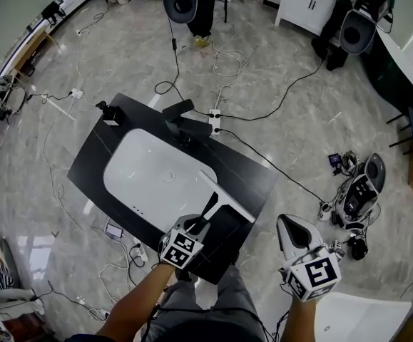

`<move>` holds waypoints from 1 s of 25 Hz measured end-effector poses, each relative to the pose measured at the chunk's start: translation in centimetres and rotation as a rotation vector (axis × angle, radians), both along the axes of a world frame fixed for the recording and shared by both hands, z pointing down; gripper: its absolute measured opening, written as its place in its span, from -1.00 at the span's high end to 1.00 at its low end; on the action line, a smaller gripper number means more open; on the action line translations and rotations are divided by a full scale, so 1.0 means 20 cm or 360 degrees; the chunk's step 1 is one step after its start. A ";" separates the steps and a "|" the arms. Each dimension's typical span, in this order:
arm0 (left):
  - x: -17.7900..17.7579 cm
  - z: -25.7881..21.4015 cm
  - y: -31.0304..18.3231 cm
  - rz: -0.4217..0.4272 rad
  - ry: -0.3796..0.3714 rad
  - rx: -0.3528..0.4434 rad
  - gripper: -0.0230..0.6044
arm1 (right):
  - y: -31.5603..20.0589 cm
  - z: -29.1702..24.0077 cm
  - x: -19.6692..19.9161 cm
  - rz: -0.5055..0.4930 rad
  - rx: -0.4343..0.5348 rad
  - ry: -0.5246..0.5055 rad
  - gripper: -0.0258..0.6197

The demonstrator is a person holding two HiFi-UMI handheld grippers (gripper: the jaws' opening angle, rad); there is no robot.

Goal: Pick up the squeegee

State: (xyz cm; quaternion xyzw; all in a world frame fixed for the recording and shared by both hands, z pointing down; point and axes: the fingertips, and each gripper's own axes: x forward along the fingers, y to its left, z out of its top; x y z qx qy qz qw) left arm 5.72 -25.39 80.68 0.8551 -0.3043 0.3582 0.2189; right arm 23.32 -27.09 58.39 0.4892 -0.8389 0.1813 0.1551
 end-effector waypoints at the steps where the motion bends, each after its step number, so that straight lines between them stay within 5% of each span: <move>1: -0.02 -0.03 0.00 -0.0005 0.0008 0.0014 0.62 | 0.00 -0.01 -0.01 0.0002 0.0006 -0.0003 0.89; 25: -0.46 -0.71 0.15 -0.0155 0.0149 0.0303 0.62 | 0.18 -0.28 -0.28 -0.0013 0.0068 -0.0029 0.89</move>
